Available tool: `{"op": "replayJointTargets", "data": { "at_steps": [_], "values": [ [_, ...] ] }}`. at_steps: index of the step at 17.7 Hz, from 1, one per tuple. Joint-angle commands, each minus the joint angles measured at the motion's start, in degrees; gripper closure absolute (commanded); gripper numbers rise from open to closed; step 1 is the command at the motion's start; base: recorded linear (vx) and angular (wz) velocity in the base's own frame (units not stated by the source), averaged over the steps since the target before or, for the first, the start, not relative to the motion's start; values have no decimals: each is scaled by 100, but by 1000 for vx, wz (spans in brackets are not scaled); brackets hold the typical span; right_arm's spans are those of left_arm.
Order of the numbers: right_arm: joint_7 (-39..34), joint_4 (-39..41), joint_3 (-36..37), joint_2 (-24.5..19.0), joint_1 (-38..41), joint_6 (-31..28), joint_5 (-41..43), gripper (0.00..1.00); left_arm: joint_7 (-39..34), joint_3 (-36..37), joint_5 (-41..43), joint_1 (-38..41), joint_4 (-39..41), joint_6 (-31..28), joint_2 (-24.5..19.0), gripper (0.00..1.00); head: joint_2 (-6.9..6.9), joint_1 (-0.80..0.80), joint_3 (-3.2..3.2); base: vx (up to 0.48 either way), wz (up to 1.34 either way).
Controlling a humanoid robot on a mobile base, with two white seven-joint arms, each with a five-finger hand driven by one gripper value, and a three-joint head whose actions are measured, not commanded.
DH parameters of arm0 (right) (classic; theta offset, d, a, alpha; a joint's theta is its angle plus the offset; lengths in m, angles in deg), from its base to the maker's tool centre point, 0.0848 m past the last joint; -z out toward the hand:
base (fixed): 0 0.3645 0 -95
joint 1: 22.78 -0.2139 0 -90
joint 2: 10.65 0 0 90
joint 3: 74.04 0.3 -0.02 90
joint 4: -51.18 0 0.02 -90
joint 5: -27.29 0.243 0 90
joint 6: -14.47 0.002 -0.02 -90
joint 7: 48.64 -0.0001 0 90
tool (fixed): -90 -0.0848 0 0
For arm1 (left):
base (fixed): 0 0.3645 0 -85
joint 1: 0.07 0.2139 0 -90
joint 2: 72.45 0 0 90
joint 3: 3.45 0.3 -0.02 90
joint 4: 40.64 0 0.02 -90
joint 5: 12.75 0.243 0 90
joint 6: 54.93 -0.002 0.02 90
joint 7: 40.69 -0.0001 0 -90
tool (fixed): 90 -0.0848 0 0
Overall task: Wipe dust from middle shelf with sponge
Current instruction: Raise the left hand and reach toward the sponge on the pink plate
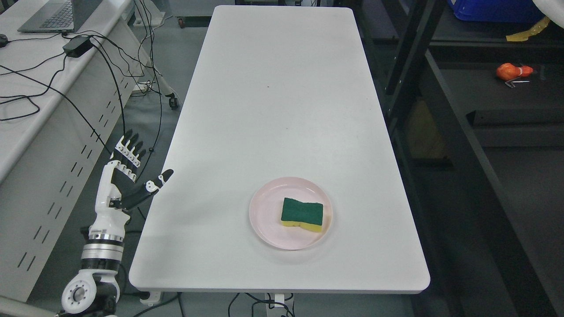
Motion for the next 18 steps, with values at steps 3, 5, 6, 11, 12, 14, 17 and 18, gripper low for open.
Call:
{"op": "replayJointTargets", "data": {
  "at_steps": [3,5,6,11,12,14,17,18],
  "values": [
    [-4,100,2,100,0,-4,0,0,-7,-81,-1,5,30,8,-100,1,0,0,0,0,0],
    [-4,100,2,100,0,-4,0,0,20,-64,17,-65,-14,86,-100,1,0,0,0,0,0],
    [-4,100,2,100,0,-4,0,0,133,-20,112,-153,-57,183,-384,1,0,0,0,0,0],
    [-4,100,-6,100,0,-4,0,0,362,1024,2392,-811,-540,1411,-1590,3,0,0,0,0,0],
    [-4,100,2,100,0,-4,0,0,415,1244,3173,-1074,-628,1675,-1669,3,0,0,0,0,0],
    [-4,100,2,100,0,-4,0,0,686,1753,4300,-1470,-690,2359,-1731,3,0,0,0,0,0],
    [-4,100,2,100,0,-4,0,0,1109,2526,5427,-1928,-708,2978,-1723,3,0,0,0,0,0],
    [-4,100,2,100,0,-4,0,0,1170,2860,5770,-2112,-708,3031,-1697,3,0,0,0,0,0]
  ]
}}
